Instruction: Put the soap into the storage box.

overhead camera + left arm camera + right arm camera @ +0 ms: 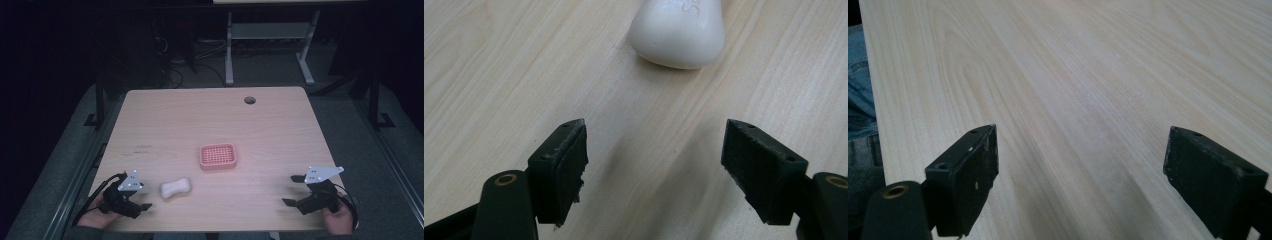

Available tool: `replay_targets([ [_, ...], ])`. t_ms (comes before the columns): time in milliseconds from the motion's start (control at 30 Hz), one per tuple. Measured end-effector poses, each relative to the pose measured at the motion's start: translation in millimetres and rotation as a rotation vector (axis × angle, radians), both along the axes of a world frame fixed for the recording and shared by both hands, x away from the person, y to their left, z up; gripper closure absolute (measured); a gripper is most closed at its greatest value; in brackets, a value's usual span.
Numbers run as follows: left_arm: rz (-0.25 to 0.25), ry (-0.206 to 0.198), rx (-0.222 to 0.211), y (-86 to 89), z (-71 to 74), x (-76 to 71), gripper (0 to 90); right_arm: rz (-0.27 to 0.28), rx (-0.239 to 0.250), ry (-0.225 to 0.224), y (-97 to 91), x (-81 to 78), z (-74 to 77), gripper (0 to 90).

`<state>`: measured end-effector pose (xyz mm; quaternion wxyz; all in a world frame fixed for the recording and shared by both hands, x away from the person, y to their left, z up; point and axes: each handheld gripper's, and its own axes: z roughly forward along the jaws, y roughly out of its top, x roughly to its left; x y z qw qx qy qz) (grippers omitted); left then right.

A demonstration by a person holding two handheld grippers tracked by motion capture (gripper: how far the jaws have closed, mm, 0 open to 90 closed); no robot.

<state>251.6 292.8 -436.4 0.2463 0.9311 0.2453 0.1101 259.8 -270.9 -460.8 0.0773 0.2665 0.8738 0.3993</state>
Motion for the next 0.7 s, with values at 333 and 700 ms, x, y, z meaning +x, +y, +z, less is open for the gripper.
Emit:
replay_targets([
  [333,-0.027,-0.011,-0.006,-8.5,1.6,-0.6,26.2,0.01,-0.006,0.003,2.2,1.2,-0.4,14.1],
  [700,-0.04,-0.018,-0.015,-13.9,2.8,-1.3,26.2,0.015,-0.011,0.008,3.1,2.8,-1.5,14.1],
])
